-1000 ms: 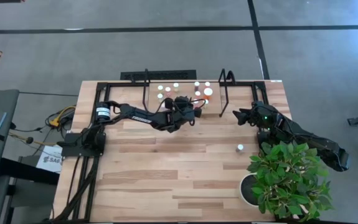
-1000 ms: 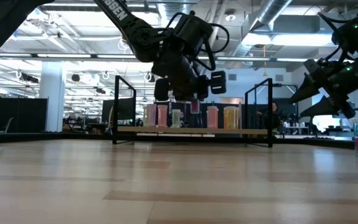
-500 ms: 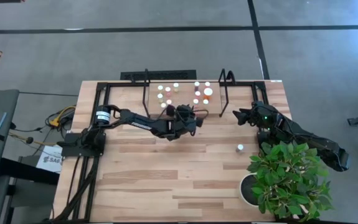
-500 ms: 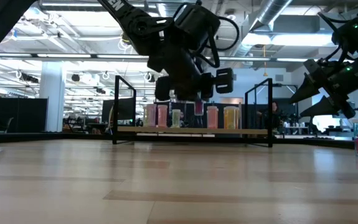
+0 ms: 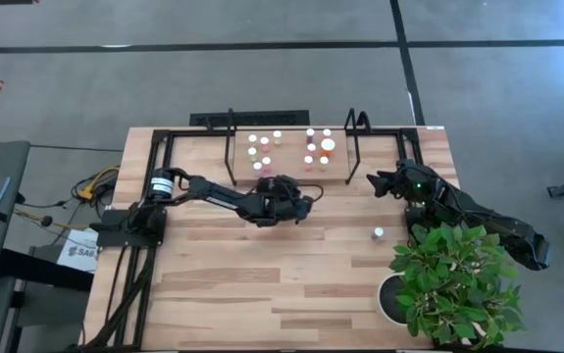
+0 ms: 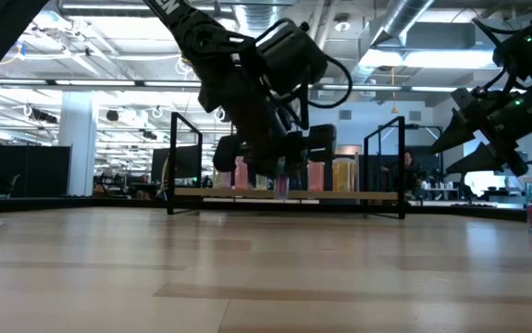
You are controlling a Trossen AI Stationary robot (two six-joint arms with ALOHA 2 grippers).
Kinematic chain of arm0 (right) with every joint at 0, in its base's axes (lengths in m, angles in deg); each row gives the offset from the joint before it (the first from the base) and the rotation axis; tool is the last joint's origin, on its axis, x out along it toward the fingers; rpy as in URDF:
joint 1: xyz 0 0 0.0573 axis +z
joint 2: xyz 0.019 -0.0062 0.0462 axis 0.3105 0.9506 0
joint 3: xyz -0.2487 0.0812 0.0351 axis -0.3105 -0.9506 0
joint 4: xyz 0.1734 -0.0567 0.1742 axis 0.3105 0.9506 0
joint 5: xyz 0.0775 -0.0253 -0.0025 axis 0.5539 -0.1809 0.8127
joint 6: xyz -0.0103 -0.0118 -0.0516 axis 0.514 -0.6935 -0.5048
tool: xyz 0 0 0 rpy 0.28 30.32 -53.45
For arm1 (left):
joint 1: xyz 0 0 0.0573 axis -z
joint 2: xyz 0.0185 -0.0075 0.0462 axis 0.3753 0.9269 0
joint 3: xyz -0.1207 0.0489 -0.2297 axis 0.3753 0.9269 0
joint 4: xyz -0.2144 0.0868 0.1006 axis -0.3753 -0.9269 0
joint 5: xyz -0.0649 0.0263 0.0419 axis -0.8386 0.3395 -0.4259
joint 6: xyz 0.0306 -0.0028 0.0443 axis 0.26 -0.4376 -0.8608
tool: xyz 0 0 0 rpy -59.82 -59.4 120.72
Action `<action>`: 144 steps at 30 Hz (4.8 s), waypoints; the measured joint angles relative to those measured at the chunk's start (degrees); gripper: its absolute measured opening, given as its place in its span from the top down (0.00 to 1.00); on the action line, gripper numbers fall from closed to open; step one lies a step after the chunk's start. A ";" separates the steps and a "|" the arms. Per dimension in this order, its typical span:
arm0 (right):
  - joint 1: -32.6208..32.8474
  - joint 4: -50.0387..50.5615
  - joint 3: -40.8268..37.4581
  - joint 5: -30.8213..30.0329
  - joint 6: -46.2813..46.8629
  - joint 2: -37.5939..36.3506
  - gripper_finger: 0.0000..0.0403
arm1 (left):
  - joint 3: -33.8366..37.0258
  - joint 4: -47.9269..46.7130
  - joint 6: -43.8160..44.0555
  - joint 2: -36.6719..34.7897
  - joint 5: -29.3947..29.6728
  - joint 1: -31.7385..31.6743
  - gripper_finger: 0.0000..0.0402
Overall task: Pick and place medicine bottles onto shelf by color
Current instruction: Put the blue pill bottle on the shelf
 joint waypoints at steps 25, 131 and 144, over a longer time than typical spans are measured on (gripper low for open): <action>0.02 -0.18 -0.02 0.00 0.00 -0.07 0.24 | 3.85 10.55 -0.07 3.93 4.23 1.44 0.80; 0.02 -0.28 -0.02 0.00 0.00 0.22 0.24 | -20.98 -42.59 49.01 -0.85 -53.54 -13.31 0.28; 0.00 -0.26 -0.02 0.00 0.00 0.22 0.24 | -20.66 -43.58 50.01 -0.85 -52.51 -12.37 0.39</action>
